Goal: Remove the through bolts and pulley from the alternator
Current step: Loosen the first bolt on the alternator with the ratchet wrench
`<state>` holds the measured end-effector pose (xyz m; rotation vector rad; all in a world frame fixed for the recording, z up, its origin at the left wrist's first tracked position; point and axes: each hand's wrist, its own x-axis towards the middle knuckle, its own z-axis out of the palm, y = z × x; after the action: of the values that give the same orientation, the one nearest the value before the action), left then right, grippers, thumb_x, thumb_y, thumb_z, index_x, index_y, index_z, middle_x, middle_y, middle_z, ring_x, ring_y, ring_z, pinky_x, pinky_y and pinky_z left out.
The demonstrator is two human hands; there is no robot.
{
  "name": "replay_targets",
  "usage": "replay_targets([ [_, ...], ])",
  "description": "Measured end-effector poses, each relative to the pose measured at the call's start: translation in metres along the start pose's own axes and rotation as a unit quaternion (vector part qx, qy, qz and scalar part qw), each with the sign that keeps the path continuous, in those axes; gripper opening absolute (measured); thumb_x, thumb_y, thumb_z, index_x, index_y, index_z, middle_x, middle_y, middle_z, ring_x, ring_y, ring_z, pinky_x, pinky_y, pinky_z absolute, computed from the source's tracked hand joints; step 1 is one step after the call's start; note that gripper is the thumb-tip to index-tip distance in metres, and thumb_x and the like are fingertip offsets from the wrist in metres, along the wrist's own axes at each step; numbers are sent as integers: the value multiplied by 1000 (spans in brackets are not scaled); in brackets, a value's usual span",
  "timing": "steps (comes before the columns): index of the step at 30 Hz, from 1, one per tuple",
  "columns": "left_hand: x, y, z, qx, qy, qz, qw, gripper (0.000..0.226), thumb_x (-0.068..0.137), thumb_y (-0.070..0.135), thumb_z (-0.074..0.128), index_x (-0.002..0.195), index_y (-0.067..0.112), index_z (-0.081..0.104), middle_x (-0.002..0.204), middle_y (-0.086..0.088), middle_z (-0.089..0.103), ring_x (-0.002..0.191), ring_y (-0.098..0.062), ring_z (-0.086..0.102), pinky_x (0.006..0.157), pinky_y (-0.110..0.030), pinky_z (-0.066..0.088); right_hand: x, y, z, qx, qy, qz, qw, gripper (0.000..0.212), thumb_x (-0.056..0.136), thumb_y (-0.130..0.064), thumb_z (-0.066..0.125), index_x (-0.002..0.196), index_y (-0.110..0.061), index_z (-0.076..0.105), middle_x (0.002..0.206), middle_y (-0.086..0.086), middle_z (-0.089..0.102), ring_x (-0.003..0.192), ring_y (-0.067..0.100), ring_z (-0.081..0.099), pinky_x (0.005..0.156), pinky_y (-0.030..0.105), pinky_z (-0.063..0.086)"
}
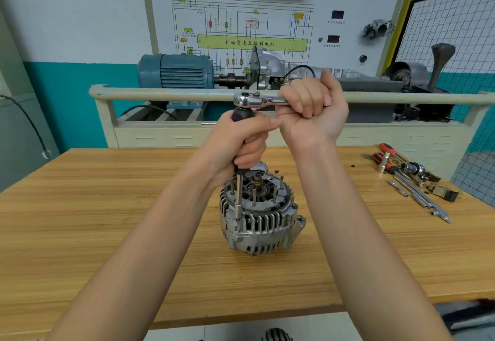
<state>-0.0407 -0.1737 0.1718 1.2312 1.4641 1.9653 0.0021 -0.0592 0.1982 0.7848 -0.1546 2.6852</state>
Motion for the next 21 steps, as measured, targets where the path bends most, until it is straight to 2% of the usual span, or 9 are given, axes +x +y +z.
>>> replay_targets([
  [4, 0, 1, 0, 18, 67, -2, 998, 58, 88, 5, 54, 39, 25, 32, 34, 7, 23, 27, -8, 16, 36, -12, 17, -19, 7, 9, -119, -43, -86, 988, 50, 86, -13, 41, 36, -17, 34, 33, -4, 25, 31, 11, 22, 39, 21, 23],
  [6, 1, 1, 3, 28, 110, -1, 994, 57, 89, 0, 51, 41, 23, 30, 35, 6, 22, 29, -9, 15, 37, -11, 16, -31, 19, 14, -219, -101, -159, 958, 52, 89, -8, 40, 38, -18, 35, 34, -5, 26, 34, 11, 19, 42, 24, 21],
  [8, 4, 1, 6, 51, 150, -4, 987, 51, 86, -4, 49, 43, 19, 32, 37, 3, 23, 30, -11, 16, 38, -12, 17, -43, 37, 14, -321, -163, -270, 893, 45, 85, -4, 45, 43, -20, 38, 37, -4, 28, 36, 10, 24, 44, 27, 20],
  [10, 7, 2, 9, 92, 165, -7, 982, 36, 87, -5, 46, 52, 3, 41, 45, -11, 33, 37, -23, 25, 37, -28, 25, -54, 52, 13, -419, -186, -369, 808, 34, 81, -6, 49, 50, -19, 45, 45, -8, 35, 39, 9, 30, 46, 27, 23],
  [12, 7, 1, 12, 110, 166, -2, 980, 29, 89, -4, 45, 61, -4, 46, 55, -21, 37, 48, -36, 30, 41, -40, 30, -58, 57, 12, -458, -191, -396, 772, 33, 80, -7, 50, 51, -22, 44, 48, -8, 38, 40, 10, 30, 47, 27, 24],
  [13, 6, -1, 11, 99, 174, 4, 980, 32, 88, -4, 48, 57, 1, 46, 52, -17, 36, 45, -29, 30, 41, -33, 29, -57, 55, 12, -448, -191, -387, 783, 37, 80, -7, 49, 51, -26, 39, 45, -7, 35, 40, 10, 29, 46, 28, 22],
  [15, 2, -2, 6, 59, 152, 11, 987, 41, 81, -1, 57, 48, 17, 43, 41, -1, 31, 36, -16, 24, 38, -18, 22, -49, 44, 14, -387, -199, -332, 837, 41, 81, -5, 48, 49, -22, 30, 38, -3, 29, 37, 9, 26, 44, 28, 19],
  [18, 0, 3, -3, 27, 70, -2, 997, 29, 73, 11, 64, 51, 18, 47, 42, 2, 35, 37, -13, 28, 39, -20, 27, -30, 18, 16, -287, -151, -199, 925, 50, 86, -6, 43, 39, -20, 33, 34, -6, 29, 33, 9, 24, 42, 24, 22],
  [21, 1, 7, -8, 39, 40, 3, 998, 27, 73, 12, 64, 51, 17, 49, 45, 0, 41, 39, -16, 34, 42, -23, 32, -12, 4, 9, -131, -39, -53, 989, 49, 84, -14, 43, 36, -16, 35, 32, -5, 26, 29, 10, 25, 39, 20, 25],
])
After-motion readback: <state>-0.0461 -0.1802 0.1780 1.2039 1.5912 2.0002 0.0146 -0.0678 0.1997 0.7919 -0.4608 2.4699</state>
